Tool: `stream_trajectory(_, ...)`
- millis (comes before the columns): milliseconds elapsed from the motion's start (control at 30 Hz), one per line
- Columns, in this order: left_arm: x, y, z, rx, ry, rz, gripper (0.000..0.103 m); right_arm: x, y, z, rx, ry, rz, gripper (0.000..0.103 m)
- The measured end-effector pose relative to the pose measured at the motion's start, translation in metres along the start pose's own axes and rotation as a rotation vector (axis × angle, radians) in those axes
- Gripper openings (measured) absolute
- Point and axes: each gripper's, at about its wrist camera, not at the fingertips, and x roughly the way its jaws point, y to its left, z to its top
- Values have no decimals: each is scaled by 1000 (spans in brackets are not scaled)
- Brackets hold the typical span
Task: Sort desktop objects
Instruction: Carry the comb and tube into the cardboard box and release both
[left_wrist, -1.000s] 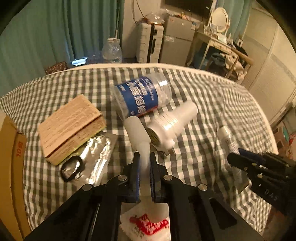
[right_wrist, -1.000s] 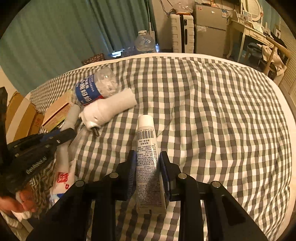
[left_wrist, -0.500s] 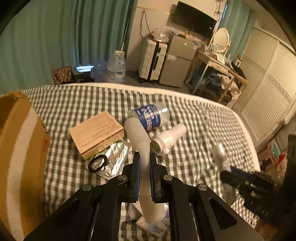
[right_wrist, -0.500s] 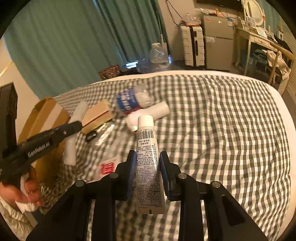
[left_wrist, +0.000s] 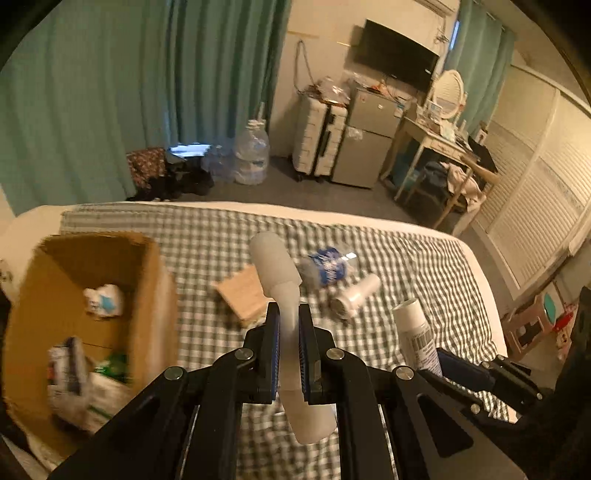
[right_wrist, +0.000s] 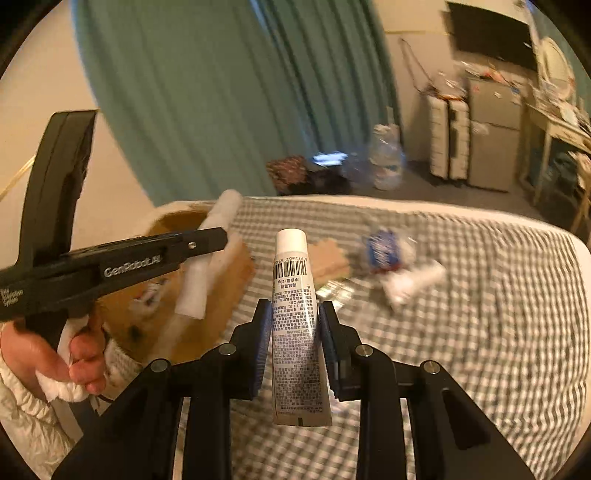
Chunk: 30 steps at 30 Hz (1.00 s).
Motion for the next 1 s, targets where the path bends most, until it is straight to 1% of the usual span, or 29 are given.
stream_trajectory(167, -27, 56, 5, -49, -24, 58, 8, 26, 68, 20, -110, -7, 72, 26)
stream_trajectory(200, -28, 65, 4, -59, -26, 71, 8, 31, 76, 21, -122, -2, 87, 26)
stream_trajectory(300, -33, 110, 2, -100, -22, 123, 8, 54, 112, 29, -173, 13, 136, 26)
stream_trajectory(400, -35, 146, -2, -143, -18, 170, 8, 84, 135, 41, -188, 39, 188, 26)
stream_trajectory(500, -27, 179, -10, -170, 3, 223, 8, 117, 152, 51, -179, 78, 218, 26)
stream_trajectory(533, -24, 186, -13, -179, 13, 226, 8, 127, 155, 53, -176, 92, 227, 26)
stream_trajectory(600, -13, 203, -20, -201, 38, 240, 8, 149, 166, 56, -177, 118, 230, 26)
stream_trajectory(700, 4, 216, -28, -220, 77, 263, 8, 175, 175, 58, -178, 146, 218, 27)
stream_trajectory(733, 7, 219, -30, -225, 86, 266, 10, 179, 176, 60, -174, 149, 214, 27)
stream_trajectory(767, 9, 221, -33, -231, 91, 270, 16, 183, 176, 61, -161, 146, 201, 34)
stream_trajectory(800, 12, 225, -35, -245, 103, 283, 21, 184, 175, 62, -151, 146, 194, 49)
stream_trajectory(833, 15, 227, -38, -251, 115, 292, 30, 182, 175, 62, -141, 140, 188, 55)
stream_trajectory(867, 17, 228, -40, -254, 131, 303, 43, 180, 171, 64, -135, 131, 178, 58)
stream_trajectory(900, 22, 228, -42, -255, 153, 323, 52, 176, 168, 65, -137, 124, 173, 58)
stream_trajectory(933, 23, 228, -43, -257, 157, 332, 66, 172, 164, 66, -136, 113, 167, 58)
stream_trajectory(967, 23, 227, -44, -258, 155, 336, 70, 168, 162, 67, -133, 107, 161, 59)
stream_trajectory(1000, 22, 224, -45, -257, 147, 340, 72, 162, 155, 67, -126, 95, 152, 60)
